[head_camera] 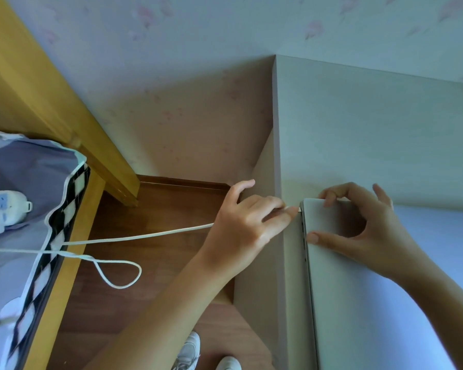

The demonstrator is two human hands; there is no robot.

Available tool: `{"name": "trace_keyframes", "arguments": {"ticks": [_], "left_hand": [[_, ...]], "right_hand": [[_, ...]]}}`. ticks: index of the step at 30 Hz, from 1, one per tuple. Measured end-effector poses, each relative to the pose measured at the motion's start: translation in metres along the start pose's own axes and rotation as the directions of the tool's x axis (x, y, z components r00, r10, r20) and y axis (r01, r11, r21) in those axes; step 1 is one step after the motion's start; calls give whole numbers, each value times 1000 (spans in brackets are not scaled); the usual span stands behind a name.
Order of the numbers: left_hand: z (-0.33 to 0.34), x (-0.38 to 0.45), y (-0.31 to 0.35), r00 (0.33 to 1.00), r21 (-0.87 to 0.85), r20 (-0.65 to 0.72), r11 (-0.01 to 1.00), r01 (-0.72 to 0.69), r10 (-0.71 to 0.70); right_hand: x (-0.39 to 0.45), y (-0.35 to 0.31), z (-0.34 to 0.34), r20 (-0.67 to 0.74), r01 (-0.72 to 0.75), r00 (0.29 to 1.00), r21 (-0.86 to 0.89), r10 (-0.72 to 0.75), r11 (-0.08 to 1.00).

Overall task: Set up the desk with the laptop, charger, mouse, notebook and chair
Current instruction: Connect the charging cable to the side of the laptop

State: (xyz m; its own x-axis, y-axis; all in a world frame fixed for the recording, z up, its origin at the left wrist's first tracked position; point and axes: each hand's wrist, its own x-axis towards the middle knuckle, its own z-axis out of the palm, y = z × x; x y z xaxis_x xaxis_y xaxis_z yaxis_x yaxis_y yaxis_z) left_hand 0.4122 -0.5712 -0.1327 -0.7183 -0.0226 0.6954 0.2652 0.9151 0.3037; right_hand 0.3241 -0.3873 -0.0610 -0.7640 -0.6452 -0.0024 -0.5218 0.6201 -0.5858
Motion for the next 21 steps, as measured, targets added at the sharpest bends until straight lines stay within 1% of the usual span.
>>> {"name": "trace_keyframes", "arguments": {"ticks": [1, 3, 5, 9, 12, 17, 21], "left_hand": [[0, 0, 0, 1000, -2, 5, 1000, -8, 8], [0, 0, -1, 999, -4, 13, 999, -32, 32], [-1, 1, -1, 998, -9, 16, 998, -66, 67], [-3, 2, -2, 994, -13, 19, 994, -109, 110], [-3, 1, -4, 992, -18, 2, 991, -130, 130], [-1, -1, -5, 987, -30, -27, 987, -160, 159], [1, -3, -7, 977, -39, -33, 976, -212, 211]], "right_hand": [[-3, -1, 1, -7, 39, 999, -94, -40, 995], [-10, -3, 5, -11, 112, 993, -297, -120, 948], [-16, -8, 6, 29, 104, 994, -394, -101, 913], [-21, -15, 4, 127, 38, 992, -458, 23, 888], [-20, -22, 5, 154, -10, 983, -491, 99, 871], [-18, -25, 12, 104, -50, 989, -432, 105, 900], [-18, -26, 13, 90, -64, 990, -391, 107, 918]]}}
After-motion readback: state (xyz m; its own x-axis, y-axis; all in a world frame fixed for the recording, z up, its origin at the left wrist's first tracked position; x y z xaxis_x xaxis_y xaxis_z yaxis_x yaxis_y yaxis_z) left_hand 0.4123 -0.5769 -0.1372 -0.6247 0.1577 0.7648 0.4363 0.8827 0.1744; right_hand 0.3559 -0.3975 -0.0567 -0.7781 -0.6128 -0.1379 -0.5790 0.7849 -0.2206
